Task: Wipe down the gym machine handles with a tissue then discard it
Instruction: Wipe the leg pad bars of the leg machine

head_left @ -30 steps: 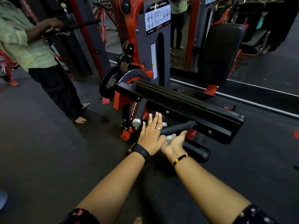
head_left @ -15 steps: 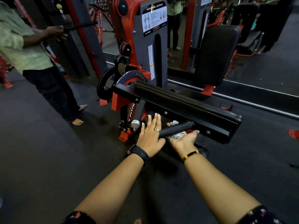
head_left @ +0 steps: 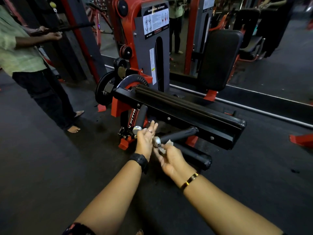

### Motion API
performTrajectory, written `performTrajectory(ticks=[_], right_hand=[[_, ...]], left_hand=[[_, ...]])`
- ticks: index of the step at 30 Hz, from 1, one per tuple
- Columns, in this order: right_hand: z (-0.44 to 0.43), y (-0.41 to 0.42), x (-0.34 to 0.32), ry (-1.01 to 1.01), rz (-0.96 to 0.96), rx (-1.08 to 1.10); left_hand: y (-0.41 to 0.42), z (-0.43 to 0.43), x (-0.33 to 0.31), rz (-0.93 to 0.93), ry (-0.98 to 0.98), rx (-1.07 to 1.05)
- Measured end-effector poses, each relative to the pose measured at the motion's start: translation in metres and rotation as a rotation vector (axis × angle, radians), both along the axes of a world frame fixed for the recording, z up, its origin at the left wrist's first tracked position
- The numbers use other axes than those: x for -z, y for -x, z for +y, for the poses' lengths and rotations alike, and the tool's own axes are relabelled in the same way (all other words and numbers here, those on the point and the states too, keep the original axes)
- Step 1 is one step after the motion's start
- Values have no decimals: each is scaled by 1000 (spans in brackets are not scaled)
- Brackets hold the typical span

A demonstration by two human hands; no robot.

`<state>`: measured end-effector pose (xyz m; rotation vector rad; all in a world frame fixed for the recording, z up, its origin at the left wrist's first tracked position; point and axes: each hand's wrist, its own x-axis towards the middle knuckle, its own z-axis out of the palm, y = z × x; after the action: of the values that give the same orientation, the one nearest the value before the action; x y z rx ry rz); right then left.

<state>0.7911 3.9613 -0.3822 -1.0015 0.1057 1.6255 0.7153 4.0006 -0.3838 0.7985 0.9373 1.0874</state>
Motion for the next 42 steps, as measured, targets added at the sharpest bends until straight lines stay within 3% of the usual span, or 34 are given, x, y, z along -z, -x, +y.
performTrajectory(ticks=[5,9,11,15,18,20,24,26,28,33,35,39,42], right_hand=[[-25,-4,6,-161,-586,67],[-32,-16,20,-650,-1286,131],[-23,-23,27,-841,-1576,-12],[2,-25,25,-936,-2026,-464],[18,-21,15,-1006,-2277,-581],[28,-23,18,-1178,-2413,-563],[36,-49,27,-1636,-2592,-499],[35,-58,27,-1764,-2617,-489],[34,-60,29,-1761,-2633,-450],[34,-37,23,-1402,-2568,-456],[38,-36,21,-1468,-2553,-533],[37,-58,19,-1786,-2586,-577],[29,-63,21,-1802,-2616,-513]], left_hand=[[12,7,5,-214,180,-55],[18,7,9,-243,255,-55],[18,6,11,-268,273,-78],[17,3,17,-307,275,-122],[16,4,21,-262,292,-142],[14,5,24,-250,297,-154],[15,8,24,-283,313,-146],[17,9,25,-298,325,-144],[18,9,23,-273,326,-145],[17,11,21,-228,307,-137],[18,14,24,-221,322,-136],[18,14,27,-237,328,-116],[19,14,27,-250,322,-94]])
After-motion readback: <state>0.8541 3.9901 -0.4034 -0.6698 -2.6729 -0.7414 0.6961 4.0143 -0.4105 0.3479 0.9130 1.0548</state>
